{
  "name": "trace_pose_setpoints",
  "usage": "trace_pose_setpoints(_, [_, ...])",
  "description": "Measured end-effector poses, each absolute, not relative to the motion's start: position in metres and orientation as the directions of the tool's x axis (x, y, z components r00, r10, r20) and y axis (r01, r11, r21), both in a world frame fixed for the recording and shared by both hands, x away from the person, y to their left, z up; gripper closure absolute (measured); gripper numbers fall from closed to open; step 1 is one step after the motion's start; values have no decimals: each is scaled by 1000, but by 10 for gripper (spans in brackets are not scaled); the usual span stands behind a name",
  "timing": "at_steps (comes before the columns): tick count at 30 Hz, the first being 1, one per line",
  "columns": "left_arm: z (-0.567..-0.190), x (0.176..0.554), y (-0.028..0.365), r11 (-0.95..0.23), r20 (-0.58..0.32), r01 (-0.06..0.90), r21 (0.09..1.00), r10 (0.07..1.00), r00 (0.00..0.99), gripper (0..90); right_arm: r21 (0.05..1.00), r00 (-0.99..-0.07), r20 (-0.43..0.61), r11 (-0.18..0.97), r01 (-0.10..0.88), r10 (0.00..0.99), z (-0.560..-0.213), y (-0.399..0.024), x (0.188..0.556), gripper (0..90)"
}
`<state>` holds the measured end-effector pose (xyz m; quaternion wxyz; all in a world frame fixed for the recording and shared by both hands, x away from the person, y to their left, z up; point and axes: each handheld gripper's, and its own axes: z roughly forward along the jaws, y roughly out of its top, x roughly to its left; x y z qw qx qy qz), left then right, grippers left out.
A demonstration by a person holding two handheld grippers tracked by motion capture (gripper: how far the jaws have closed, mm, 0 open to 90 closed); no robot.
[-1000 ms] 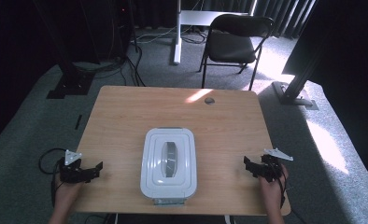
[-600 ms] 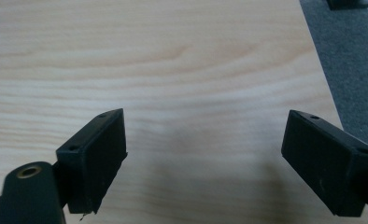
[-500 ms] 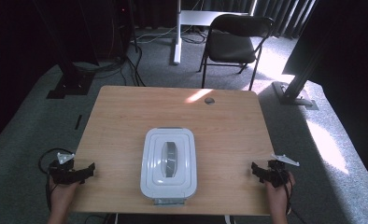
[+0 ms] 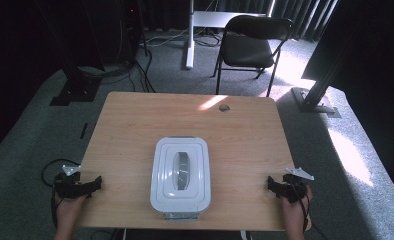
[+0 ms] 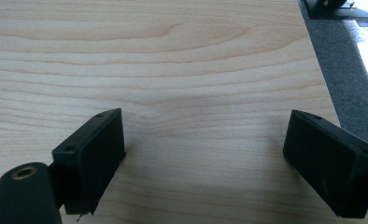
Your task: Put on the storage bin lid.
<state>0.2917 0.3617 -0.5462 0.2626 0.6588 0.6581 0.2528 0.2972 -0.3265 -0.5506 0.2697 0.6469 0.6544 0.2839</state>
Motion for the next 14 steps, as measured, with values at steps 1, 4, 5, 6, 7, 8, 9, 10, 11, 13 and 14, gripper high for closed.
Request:
trace_pose_setpoints(1, [-546,292,362,7,-16,736,677,1000,5,9,720,-15,15,0,693,1000,-551,-326,297,123])
trace_pose_setpoints(4, [-546,292,363,13,-24,737,675,1000,4,9,720,-14,16,-1,694,1000,-551,-326,297,123])
trace_pose_setpoints(5, [-546,292,363,13,-24,738,675,1000,4,9,720,-14,16,-2,694,1000,-551,-326,297,123])
trace_pose_setpoints(6, [-546,292,363,14,-25,738,675,1000,4,9,720,-15,16,-1,694,1000,-551,-326,297,123])
trace_pose_setpoints(7, [-546,292,363,16,-27,738,675,1000,3,9,720,-14,16,-2,694,1000,-551,-326,297,123])
trace_pose_setpoints(8, [-546,292,363,16,-27,738,675,1000,3,9,720,-14,16,-2,694,1000,-551,-326,297,123])
trace_pose_setpoints(9, [-546,292,363,18,-27,738,675,1000,1,9,720,-14,16,-2,694,1000,-551,-326,297,123])
trace_pose_setpoints(10, [-546,292,363,19,-27,738,675,1000,-1,9,720,-15,16,-1,694,1000,-551,-326,297,123])
trace_pose_setpoints(11, [-546,292,362,19,-26,738,675,1000,-1,9,720,-14,16,-1,694,1000,-551,-326,297,123])
trace_pose_setpoints(13, [-546,292,362,19,-27,738,675,1000,-1,9,720,-14,16,-1,694,1000,-551,-326,297,123])
trace_pose_setpoints(14, [-546,292,362,19,-27,738,675,1000,-1,9,720,-15,16,-1,694,1000,-551,-326,297,123])
